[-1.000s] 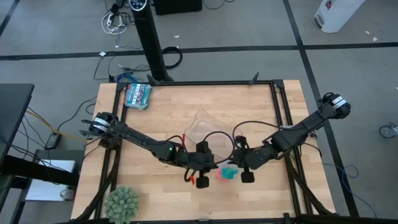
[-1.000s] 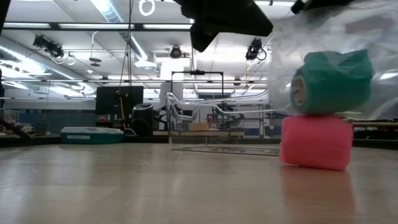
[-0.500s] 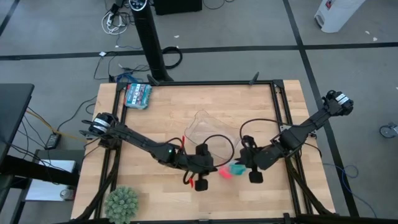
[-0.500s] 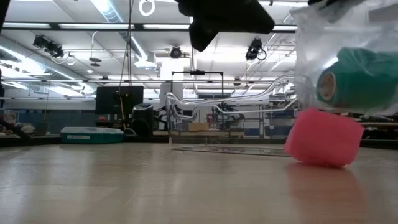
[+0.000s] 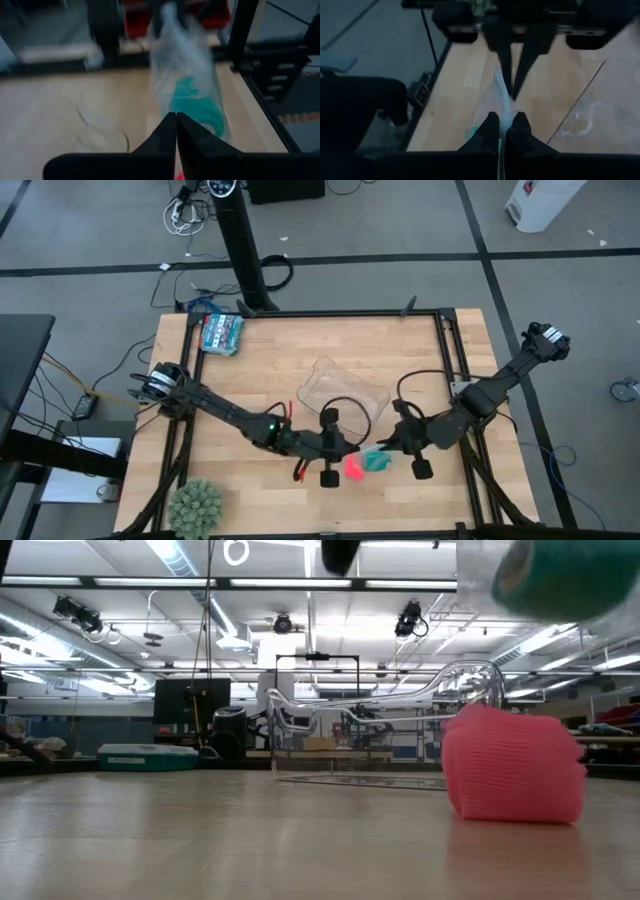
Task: Roll bandage
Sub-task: Open the transparent zip bag
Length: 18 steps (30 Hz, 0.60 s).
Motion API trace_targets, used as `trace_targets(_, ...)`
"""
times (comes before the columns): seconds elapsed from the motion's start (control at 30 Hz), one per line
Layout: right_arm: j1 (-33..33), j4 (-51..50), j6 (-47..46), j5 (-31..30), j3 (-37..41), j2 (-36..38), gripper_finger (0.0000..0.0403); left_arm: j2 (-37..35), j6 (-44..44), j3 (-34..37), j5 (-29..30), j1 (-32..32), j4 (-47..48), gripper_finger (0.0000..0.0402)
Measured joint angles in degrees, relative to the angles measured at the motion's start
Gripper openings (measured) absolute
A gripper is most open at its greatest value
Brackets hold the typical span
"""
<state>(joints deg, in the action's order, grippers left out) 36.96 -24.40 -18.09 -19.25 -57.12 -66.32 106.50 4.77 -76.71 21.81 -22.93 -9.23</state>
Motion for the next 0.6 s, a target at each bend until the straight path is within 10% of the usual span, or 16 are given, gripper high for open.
trace_targets(0.3,4.3,0.3,-0.1,-5.7,0.0,3.5,0.0,-0.1,-18.5,2.8,16.4,-9.7,-15.6,0.002)
trace_targets(0.6,3.8,6.0,0.8,-6.5,0.0,-1.1,0.0,-0.1,-20.7,20.8,24.1,-12.1,-45.9,0.002)
